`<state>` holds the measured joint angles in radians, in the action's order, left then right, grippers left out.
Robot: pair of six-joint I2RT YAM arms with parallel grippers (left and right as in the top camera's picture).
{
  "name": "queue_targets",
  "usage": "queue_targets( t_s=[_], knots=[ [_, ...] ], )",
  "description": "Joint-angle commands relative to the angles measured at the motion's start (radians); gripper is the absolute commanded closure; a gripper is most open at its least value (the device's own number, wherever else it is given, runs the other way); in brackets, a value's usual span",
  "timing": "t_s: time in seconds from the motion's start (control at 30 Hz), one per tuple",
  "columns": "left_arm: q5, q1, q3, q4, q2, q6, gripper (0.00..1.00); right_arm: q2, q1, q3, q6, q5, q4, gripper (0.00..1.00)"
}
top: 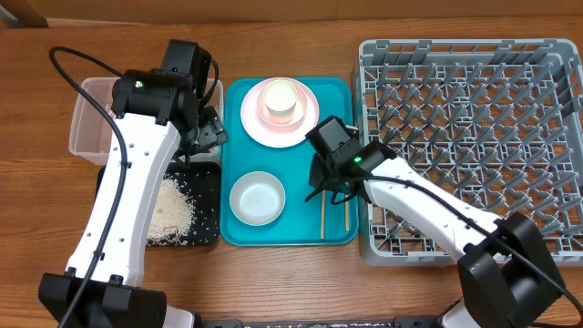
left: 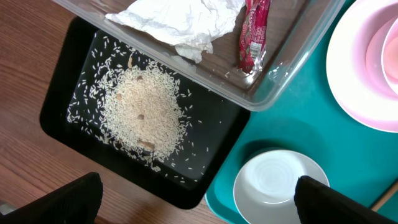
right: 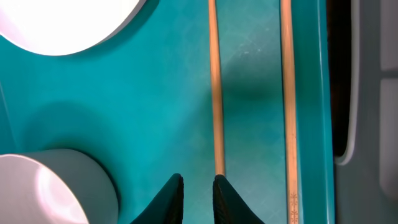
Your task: Sort waste into correct bins and load items into the dishwasher
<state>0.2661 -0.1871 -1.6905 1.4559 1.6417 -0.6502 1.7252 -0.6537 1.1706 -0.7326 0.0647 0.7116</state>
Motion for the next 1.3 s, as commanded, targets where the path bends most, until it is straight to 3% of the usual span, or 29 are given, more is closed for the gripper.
queue_targets(
  t_s=[0.0,0.73,0.9,1.27],
  knots=[
    [0.010,0.003,-0.014,0.002,-0.010,0.008,0.00,-0.011,-0.020,-0.006,-0.006,0.040,-0.007,0.81],
    [0.010,0.003,-0.014,0.002,-0.010,0.008,0.00,-0.011,-0.069,-0.006,-0.005,0.103,0.030,0.80],
    [0.010,0.003,-0.014,0.002,-0.010,0.008,0.00,-0.006,-0.070,-0.007,-0.005,0.104,0.026,0.75],
    [0.010,0.003,-0.014,0.002,-0.010,0.008,0.00,0.113,-0.071,-0.007,-0.005,0.105,0.014,0.73]
  ],
)
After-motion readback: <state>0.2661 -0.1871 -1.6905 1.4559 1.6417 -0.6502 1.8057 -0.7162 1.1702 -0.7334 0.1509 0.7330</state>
